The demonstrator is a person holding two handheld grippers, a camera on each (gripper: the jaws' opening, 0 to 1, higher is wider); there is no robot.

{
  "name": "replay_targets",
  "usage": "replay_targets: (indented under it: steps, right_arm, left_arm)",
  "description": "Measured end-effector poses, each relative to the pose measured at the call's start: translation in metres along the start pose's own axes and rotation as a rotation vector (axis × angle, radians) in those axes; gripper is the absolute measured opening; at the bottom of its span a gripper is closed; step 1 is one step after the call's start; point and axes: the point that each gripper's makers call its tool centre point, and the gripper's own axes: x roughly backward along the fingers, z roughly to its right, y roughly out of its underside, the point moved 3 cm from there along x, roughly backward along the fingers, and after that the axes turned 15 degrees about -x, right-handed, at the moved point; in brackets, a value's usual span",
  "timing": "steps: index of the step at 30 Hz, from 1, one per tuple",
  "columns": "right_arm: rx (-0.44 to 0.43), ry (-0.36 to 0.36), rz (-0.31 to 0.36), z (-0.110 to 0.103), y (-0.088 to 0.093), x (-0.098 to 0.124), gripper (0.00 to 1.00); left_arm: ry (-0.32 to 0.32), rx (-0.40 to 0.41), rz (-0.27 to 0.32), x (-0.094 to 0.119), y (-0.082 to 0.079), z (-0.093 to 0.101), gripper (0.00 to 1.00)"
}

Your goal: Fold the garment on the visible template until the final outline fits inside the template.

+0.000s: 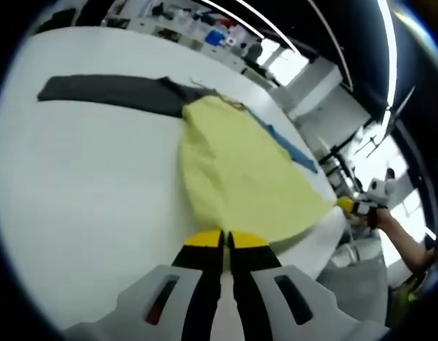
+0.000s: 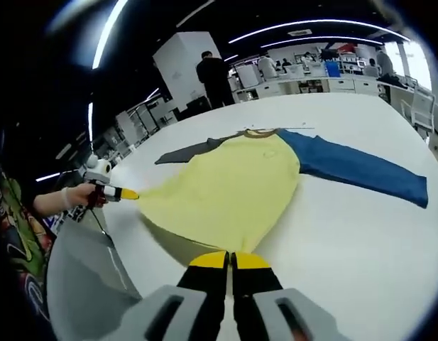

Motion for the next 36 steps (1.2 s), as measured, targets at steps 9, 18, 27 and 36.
replay_targets:
  steps: [9,18,27,36]
  right_arm:
    - [0.045,0.019,-0.063,0.008,0.015,-0.002,0.0]
    - [0.067,0.031,-0.112,0.017,0.025,-0.003,0.0]
    - [0.046,0.039,-0.144,0.029,0.037,-0.005,0.0]
    - [0.038,0.044,-0.157,0.034,0.041,-0.01,0.0]
  left_arm:
    - [-0.001,0.015,-0.043,-0.003,0.019,0.008,0.0]
    - [0.0,0.035,-0.079,-0.005,0.032,0.013,0.0]
    - [0.002,0.056,-0.096,-0.006,0.04,0.014,0.0]
    - [-0.002,0.066,-0.109,-0.008,0.043,0.013,0.0]
